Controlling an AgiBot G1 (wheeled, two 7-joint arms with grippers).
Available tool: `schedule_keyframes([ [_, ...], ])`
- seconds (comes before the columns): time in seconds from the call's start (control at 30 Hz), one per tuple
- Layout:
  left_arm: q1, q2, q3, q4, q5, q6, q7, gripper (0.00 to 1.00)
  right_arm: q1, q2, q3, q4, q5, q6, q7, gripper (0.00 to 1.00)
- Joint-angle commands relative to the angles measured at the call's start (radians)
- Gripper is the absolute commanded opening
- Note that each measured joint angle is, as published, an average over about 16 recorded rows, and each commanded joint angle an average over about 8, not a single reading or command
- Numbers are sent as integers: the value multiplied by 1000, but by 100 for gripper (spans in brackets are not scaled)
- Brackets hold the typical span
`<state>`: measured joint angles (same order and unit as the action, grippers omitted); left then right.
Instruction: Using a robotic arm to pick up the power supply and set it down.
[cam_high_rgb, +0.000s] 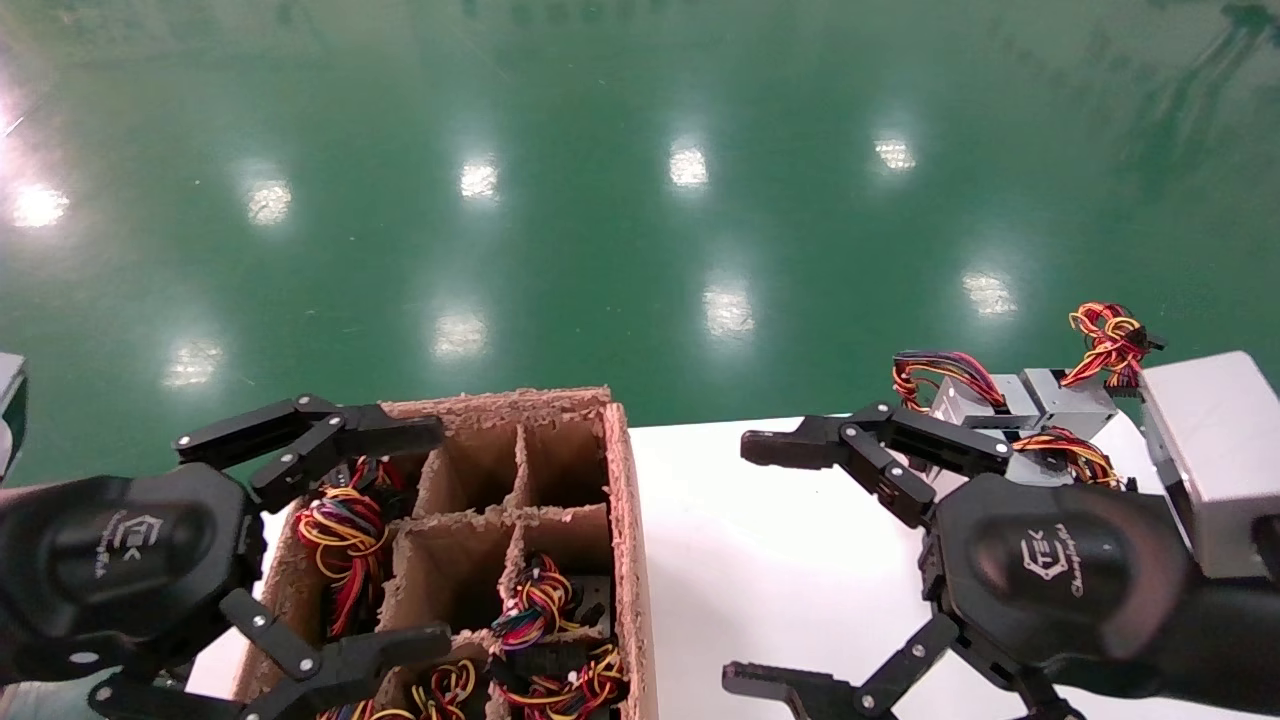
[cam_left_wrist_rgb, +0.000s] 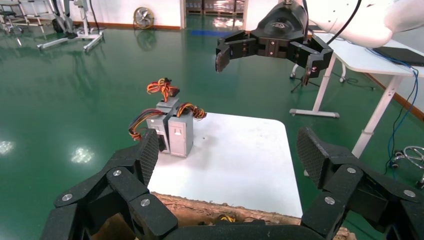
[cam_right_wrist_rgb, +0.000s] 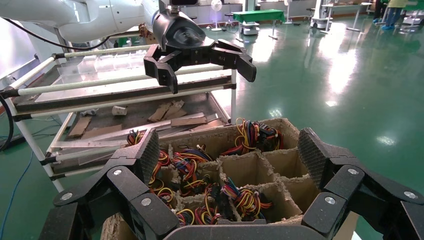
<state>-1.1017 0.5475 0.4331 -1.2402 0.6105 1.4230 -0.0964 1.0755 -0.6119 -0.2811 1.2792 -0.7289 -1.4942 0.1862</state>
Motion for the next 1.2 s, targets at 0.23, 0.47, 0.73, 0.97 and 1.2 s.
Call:
schedule_keyframes([
  [0.23,0,0,0,0,0,0,0,100,0,0,0,0,0,0,0,100],
  [0.47,0,0,0,0,0,0,0,100,0,0,0,0,0,0,0,100],
  [0.73,0,0,0,0,0,0,0,89,0,0,0,0,0,0,0,100],
  [0.97,0,0,0,0,0,0,0,2,0,0,0,0,0,0,0,100],
  [1.2,0,0,0,0,0,0,0,0,0,0,0,1,0,0,0,100],
])
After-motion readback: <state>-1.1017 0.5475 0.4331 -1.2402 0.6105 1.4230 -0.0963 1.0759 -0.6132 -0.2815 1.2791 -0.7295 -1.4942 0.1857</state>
